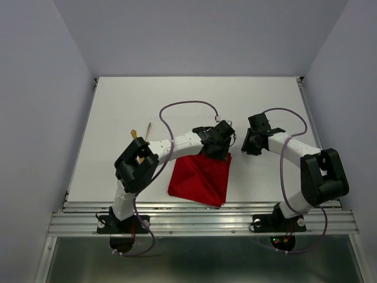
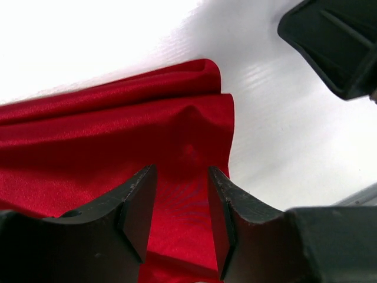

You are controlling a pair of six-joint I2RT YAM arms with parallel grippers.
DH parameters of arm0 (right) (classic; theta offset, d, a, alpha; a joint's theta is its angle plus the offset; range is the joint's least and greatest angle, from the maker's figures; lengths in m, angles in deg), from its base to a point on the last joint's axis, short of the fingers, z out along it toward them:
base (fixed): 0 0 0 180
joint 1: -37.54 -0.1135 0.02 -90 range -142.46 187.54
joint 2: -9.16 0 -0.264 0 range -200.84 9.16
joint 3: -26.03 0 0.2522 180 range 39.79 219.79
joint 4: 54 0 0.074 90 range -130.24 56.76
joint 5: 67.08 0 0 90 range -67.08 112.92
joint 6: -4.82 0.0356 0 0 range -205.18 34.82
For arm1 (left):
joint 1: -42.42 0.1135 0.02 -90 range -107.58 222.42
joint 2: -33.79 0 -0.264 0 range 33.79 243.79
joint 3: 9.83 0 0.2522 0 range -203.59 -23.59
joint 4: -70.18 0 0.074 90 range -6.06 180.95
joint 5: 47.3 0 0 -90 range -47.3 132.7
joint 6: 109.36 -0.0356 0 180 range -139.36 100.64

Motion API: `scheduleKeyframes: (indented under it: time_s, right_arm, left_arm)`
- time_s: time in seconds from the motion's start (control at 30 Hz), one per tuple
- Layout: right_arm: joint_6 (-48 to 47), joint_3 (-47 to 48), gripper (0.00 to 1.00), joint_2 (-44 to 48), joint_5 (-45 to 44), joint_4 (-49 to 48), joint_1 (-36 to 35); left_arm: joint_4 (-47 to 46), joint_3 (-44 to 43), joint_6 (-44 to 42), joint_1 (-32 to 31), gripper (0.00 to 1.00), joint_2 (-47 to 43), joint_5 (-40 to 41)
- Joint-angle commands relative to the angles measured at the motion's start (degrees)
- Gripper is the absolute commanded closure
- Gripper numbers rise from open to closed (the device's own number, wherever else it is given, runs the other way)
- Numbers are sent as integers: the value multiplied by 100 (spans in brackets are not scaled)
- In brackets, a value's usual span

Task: Fold the napkin into a case and place the utensils inside
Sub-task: Smooth out the lower triangle-folded napkin at the center of the board.

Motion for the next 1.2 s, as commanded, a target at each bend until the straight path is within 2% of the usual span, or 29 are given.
scheduleKeyframes:
  time_s: [0.0,0.3,0.47,0.67,0.8,0.93,1.17]
  right_arm:
    - [46,-17,65,185,-220,47,87]
    - [-60,-69,64,290,-167,47,315]
    - [-95,-192,63,352,-141,38,429]
    - [-156,-254,63,423,-132,38,483]
    - [-174,-262,63,423,-106,30,483]
    - [-200,-271,63,431,-97,38,483]
    - [-200,-280,63,458,-35,30,483]
  left_arm:
    - [137,-509,-100,-20,49,75,261]
    - [471,-1414,-118,-73,51,716,375]
    - [734,-1775,-162,-239,57,1033,603]
    - [726,-1802,-100,-363,64,1112,718]
    - [761,-1881,-65,-424,63,1209,701]
    - [840,-1969,-47,-451,55,1314,727]
    - [858,-2047,-30,-468,56,1455,788]
